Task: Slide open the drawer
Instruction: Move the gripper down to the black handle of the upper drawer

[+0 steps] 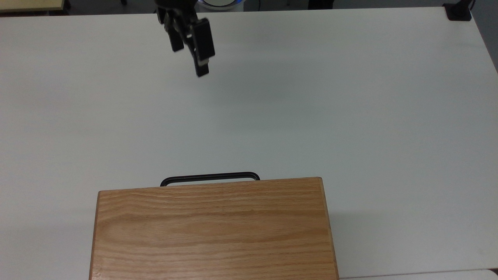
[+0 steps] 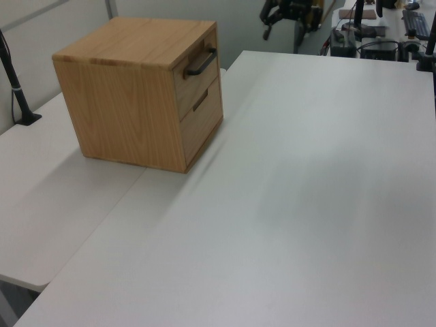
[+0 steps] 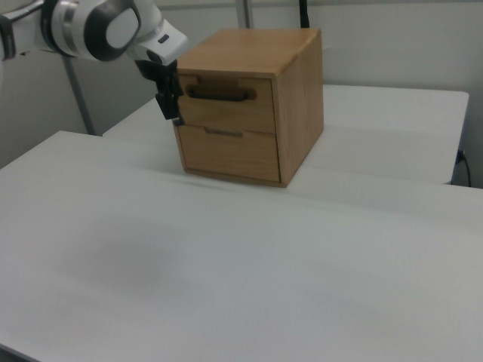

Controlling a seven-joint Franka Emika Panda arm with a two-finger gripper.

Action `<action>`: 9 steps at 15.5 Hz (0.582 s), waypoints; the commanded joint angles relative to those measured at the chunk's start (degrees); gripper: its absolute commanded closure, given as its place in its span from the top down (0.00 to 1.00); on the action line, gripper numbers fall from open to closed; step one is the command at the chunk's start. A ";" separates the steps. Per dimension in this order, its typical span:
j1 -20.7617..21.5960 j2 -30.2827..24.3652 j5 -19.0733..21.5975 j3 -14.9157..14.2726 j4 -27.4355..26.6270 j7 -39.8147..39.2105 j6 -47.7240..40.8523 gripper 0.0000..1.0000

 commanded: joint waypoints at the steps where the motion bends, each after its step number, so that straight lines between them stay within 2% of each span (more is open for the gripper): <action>1: 0.78 3.78 1.22 -0.18 0.25 10.66 9.62 1.00; 6: 1.13 9.23 2.10 -0.09 0.78 15.15 21.14 1.00; 9: 1.04 13.80 2.54 -0.09 6.13 17.17 22.47 1.00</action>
